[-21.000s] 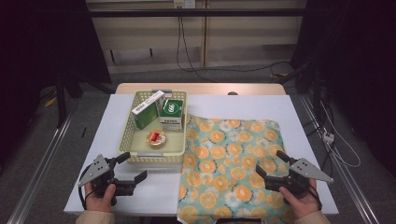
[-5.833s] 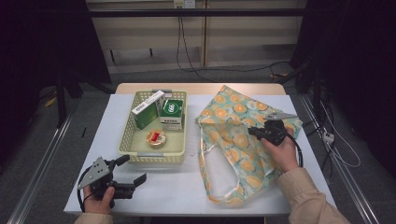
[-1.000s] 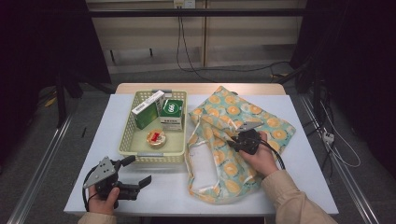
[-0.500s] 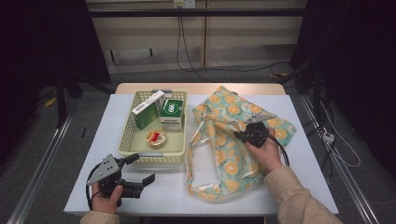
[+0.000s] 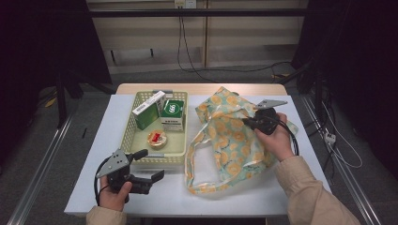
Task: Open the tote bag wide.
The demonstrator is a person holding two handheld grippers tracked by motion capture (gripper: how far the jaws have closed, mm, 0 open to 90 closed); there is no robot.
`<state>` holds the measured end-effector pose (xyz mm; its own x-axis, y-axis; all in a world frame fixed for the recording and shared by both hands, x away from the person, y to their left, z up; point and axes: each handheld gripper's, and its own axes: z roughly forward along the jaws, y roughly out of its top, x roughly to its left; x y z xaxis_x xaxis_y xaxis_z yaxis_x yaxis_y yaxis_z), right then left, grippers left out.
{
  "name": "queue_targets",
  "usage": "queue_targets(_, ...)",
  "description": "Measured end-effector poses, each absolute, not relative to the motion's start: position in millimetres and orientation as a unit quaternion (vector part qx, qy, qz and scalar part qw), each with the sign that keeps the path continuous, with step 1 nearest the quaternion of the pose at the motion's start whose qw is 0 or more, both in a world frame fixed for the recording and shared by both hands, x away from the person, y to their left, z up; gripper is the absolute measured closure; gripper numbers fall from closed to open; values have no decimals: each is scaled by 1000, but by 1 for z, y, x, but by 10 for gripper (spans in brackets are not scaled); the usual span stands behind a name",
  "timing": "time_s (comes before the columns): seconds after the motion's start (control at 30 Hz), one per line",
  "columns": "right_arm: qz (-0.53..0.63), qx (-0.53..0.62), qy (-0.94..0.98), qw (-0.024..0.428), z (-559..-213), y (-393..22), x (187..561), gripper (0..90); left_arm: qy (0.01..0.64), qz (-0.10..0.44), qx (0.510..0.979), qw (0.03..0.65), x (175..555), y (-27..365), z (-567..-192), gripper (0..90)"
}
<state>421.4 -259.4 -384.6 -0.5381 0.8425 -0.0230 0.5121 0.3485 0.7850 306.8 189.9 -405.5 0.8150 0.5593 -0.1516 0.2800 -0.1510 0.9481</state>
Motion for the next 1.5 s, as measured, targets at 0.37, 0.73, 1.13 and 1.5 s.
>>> queue_targets(0.37,380,431,788,220,-369,-262,424,898,286,130,751,580,321,192,-391,34)
queue_targets(0.73,383,430,788,218,-365,-267,420,898,309,117,746,578,353,194,-380,35)
queue_targets(1.13,384,429,790,212,-366,-266,420,898,313,128,750,568,380,194,-375,35)
queue_targets(1.5,384,430,792,203,-371,-266,421,898,319,130,766,543,408,185,-377,42)
